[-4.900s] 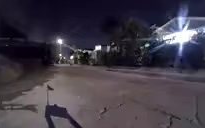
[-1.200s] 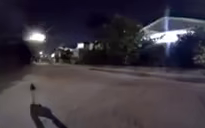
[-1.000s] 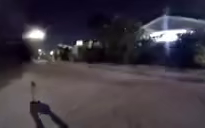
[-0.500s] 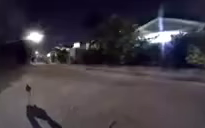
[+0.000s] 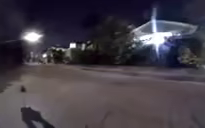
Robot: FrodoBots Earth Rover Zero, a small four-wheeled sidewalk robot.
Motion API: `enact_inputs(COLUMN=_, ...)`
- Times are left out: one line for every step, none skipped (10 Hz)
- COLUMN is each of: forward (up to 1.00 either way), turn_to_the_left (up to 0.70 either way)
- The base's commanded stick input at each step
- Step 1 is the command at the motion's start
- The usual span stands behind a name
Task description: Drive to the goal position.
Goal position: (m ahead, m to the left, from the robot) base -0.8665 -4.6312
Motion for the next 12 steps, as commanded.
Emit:
enact_inputs(forward=-0.60, turn_to_the_left=0.33)
enact_inputs(forward=-0.60, turn_to_the_left=0.57)
enact_inputs(forward=-0.58, turn_to_the_left=0.57)
enact_inputs(forward=-0.58, turn_to_the_left=0.57)
enact_inputs(forward=-0.58, turn_to_the_left=0.57)
enact_inputs(forward=-0.58, turn_to_the_left=0.57)
enact_inputs(forward=-0.58, turn_to_the_left=0.57)
enact_inputs(forward=-0.58, turn_to_the_left=0.57)
enact_inputs(forward=-0.58, turn_to_the_left=0.57)
enact_inputs(forward=-0.58, turn_to_the_left=0.57)
enact_inputs(forward=-0.58, turn_to_the_left=0.57)
enact_inputs(forward=-0.58, turn_to_the_left=0.57)
